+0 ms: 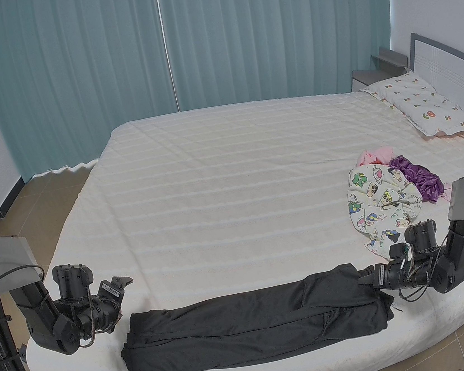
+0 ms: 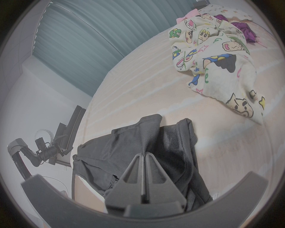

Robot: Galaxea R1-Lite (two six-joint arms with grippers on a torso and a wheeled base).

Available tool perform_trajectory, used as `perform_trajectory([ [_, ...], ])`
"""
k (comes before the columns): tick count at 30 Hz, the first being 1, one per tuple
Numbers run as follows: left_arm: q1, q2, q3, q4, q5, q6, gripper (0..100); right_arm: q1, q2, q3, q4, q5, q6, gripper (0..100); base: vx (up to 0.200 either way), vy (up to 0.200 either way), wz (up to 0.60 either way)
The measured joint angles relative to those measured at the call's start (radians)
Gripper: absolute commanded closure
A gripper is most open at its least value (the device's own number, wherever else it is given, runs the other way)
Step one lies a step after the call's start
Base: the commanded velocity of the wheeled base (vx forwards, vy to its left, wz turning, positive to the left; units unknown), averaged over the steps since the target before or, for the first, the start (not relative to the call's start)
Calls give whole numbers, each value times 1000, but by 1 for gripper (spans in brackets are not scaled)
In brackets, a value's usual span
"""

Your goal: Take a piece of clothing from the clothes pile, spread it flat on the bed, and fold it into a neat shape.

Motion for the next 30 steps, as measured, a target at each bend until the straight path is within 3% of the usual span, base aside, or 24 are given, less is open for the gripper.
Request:
perform_trajectory([
  [7, -4, 2, 6, 9, 10, 3, 0, -15, -30, 21, 66, 0, -71, 100, 0, 0, 0],
  [8, -5, 2, 7, 10, 14, 6, 0, -15, -32, 22, 84, 0, -87, 0, 0, 0, 0],
  [11, -6, 6, 11, 12, 40, 37, 0, -18, -36, 23, 137, 0, -128, 0, 0, 0, 0],
  [20, -58, 39, 38, 15, 84, 127, 0, -22, -61, 17, 146, 1, -138, 0, 0, 0, 0],
  [29, -126, 101, 50, 14, 198, 213, 0, -38, -77, 10, 146, 3, -137, 0, 0, 0, 0],
  [30, -130, 107, 51, 14, 201, 215, 100, -39, -78, 8, 146, 3, -136, 0, 0, 0, 0],
])
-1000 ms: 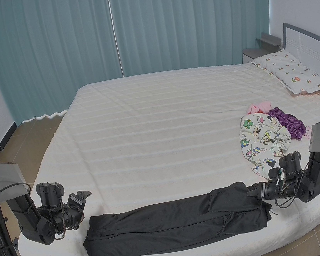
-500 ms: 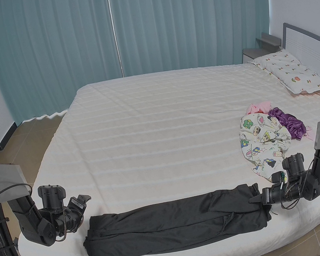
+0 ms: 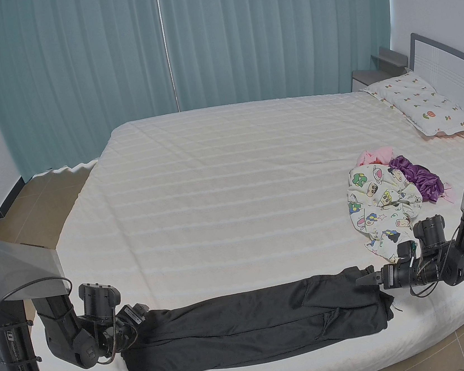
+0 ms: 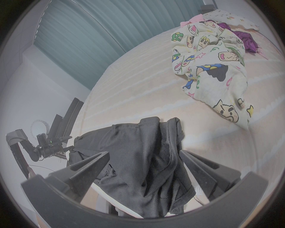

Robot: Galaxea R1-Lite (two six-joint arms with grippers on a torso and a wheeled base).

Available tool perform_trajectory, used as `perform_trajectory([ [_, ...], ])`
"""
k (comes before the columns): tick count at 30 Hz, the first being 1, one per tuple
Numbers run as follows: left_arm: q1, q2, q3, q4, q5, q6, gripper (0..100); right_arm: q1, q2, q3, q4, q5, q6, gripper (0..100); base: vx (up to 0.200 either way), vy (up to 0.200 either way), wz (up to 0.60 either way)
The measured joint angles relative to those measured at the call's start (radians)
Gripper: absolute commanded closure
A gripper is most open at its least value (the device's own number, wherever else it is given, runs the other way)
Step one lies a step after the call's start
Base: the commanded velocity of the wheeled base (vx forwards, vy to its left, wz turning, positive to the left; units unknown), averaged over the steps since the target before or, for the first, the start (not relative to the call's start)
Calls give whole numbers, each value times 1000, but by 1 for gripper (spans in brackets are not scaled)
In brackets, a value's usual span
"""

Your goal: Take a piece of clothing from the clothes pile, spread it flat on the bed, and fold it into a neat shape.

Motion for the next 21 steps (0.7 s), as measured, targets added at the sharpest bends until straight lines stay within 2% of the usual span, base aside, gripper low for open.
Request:
perform_trajectory([
  [6, -11, 15, 6, -1, 21, 0, 100, -3, -2, -2, 0, 0, 0, 0, 0, 0, 0],
  [12, -8, 18, 11, -4, 76, -1, 100, -4, -2, -1, 4, 0, 0, 0, 0, 0, 0],
  [21, 27, 15, 7, -10, 119, -6, 100, -6, 4, -4, 6, 0, 0, 0, 0, 0, 0],
])
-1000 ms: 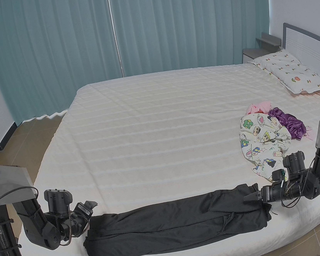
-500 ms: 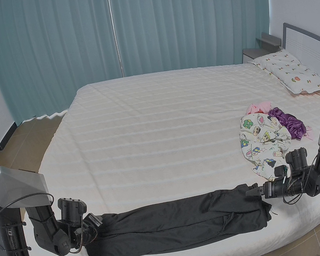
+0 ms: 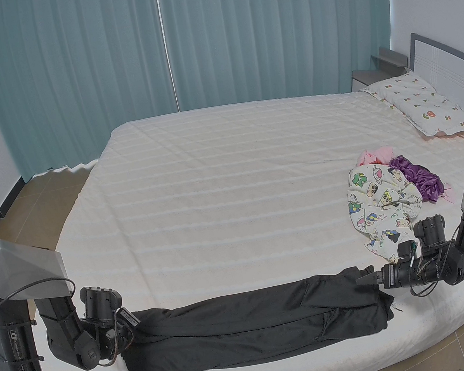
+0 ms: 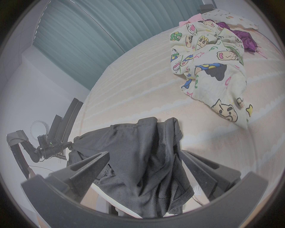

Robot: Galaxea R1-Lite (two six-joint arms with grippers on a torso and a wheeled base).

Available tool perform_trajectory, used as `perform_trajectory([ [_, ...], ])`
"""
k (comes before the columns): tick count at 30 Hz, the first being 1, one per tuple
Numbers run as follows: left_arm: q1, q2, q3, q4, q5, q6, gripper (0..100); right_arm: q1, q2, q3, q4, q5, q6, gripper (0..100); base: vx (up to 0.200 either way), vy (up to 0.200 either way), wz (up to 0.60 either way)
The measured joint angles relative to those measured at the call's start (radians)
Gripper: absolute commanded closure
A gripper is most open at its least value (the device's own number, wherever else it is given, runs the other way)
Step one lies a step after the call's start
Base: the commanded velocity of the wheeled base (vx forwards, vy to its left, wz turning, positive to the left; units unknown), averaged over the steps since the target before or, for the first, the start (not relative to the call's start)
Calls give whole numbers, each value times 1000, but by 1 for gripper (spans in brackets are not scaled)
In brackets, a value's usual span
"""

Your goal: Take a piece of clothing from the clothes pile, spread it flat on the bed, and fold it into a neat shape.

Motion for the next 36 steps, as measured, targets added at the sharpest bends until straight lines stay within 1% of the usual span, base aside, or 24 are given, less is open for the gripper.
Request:
perform_trajectory([
  [6, 20, -23, 25, 3, -9, -1, 100, -2, 1, -3, 5, 0, 0, 0, 0, 0, 0],
  [14, 15, -47, 49, 0, -14, -1, 100, -7, 1, -3, 9, 8, 6, 0, 0, 0, 0],
  [20, 16, -56, 51, -3, -29, -3, 100, -3, -15, 1, 11, 30, 88, 0, 0, 0, 0],
  [28, 17, -70, 47, -4, -35, -9, 100, 16, -56, 18, 17, 26, 122, 0, 0, 0, 0],
  [30, 17, -71, 46, -4, -35, -14, 100, 23, -83, 24, 37, 23, 151, 0, 0, 0, 0],
  [33, 17, -73, 43, -5, -40, -26, 100, 48, -133, 29, 119, 12, 223, 0, 0, 0, 0],
  [36, 16, -74, 42, -4, -50, -33, 100, 86, -180, 21, 199, -19, 302, 0, 0, 0, 0],
])
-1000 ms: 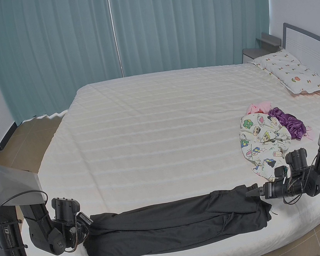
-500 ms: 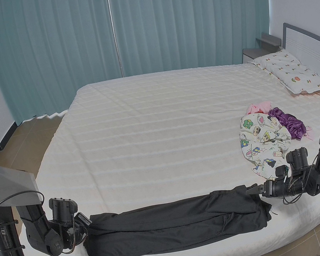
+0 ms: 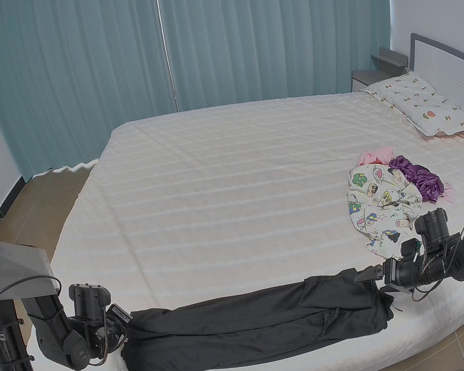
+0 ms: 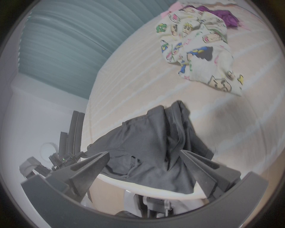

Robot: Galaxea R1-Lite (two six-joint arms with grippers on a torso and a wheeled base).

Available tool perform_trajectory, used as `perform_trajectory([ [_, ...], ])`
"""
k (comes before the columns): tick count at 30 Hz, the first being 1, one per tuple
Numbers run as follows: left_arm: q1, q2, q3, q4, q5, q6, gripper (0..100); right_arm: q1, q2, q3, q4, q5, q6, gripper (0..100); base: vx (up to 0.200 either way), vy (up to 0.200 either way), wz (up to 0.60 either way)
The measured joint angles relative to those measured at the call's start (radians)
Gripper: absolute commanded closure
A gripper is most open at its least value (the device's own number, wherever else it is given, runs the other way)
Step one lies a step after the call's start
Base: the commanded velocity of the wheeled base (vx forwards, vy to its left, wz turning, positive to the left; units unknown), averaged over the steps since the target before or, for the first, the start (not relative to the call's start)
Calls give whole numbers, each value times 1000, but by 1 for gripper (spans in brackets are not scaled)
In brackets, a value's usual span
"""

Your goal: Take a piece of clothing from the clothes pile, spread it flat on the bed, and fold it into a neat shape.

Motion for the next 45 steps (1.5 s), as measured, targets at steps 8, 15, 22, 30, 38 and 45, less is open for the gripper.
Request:
perform_trajectory([
  [8, -1, -2, -1, 0, -10, -8, 100, 85, -88, 38, 40, -119, 220, 0, 0, 0, 0],
  [15, 0, -2, -2, 0, -14, -9, 100, 178, -84, 104, 38, -219, 274, 0, 0, 0, 0],
  [22, 1, -2, -3, 0, -28, -10, 100, 230, -14, 112, -92, -321, 343, 0, 0, 0, 0],
  [30, 5, -2, -5, 0, -33, -10, 100, 263, 42, 105, -168, -363, 446, 0, 0, 0, 0],
  [38, 8, -2, -5, 0, -33, -11, 100, 300, 79, 103, -184, -453, 476, 0, 0, 0, 0],
  [45, 7, -2, -6, 0, -33, -11, 100, 307, 128, 92, -282, -505, 481, 100, 0, 0, 0],
])
